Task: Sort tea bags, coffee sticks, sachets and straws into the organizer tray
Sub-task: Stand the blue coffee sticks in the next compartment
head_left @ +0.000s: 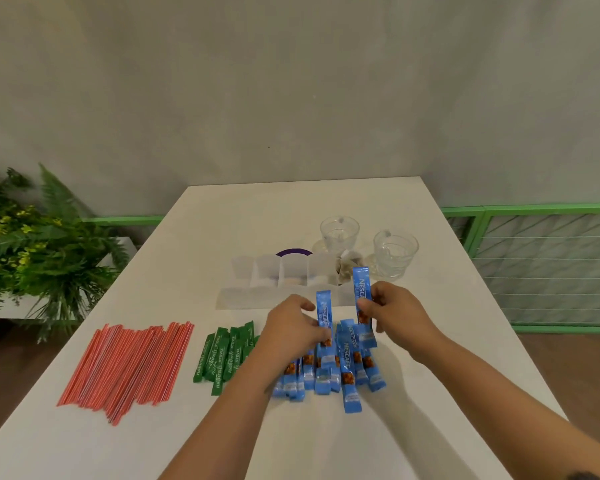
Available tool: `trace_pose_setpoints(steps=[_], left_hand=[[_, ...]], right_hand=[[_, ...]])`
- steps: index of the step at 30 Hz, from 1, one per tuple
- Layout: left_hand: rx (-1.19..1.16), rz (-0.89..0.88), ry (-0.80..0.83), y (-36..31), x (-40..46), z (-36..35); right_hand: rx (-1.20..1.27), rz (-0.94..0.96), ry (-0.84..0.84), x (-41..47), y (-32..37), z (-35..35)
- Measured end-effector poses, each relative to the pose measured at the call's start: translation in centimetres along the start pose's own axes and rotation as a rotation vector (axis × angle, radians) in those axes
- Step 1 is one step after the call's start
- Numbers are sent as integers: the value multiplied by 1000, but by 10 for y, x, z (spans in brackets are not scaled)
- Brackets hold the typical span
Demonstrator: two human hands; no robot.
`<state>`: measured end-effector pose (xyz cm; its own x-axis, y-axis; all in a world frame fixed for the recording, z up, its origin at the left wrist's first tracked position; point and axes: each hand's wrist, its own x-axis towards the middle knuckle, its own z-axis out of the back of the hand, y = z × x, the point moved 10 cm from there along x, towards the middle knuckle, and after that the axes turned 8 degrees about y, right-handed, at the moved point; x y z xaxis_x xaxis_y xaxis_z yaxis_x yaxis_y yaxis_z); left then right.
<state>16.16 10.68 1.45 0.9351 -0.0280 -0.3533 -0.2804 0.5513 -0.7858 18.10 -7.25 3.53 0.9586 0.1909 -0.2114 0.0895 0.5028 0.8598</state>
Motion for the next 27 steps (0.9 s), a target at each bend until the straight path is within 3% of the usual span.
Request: trace_pose_setpoints(steps=[8, 14, 27], left_hand=[[-49, -157, -69, -57, 31, 51], [61, -244, -117, -87, 64, 74], [374, -278, -123, -91, 118, 75]], right_hand=[[54, 79, -82, 31, 52, 28], [19, 104, -174, 66, 73, 36], [-516, 51, -188, 127, 76, 22]])
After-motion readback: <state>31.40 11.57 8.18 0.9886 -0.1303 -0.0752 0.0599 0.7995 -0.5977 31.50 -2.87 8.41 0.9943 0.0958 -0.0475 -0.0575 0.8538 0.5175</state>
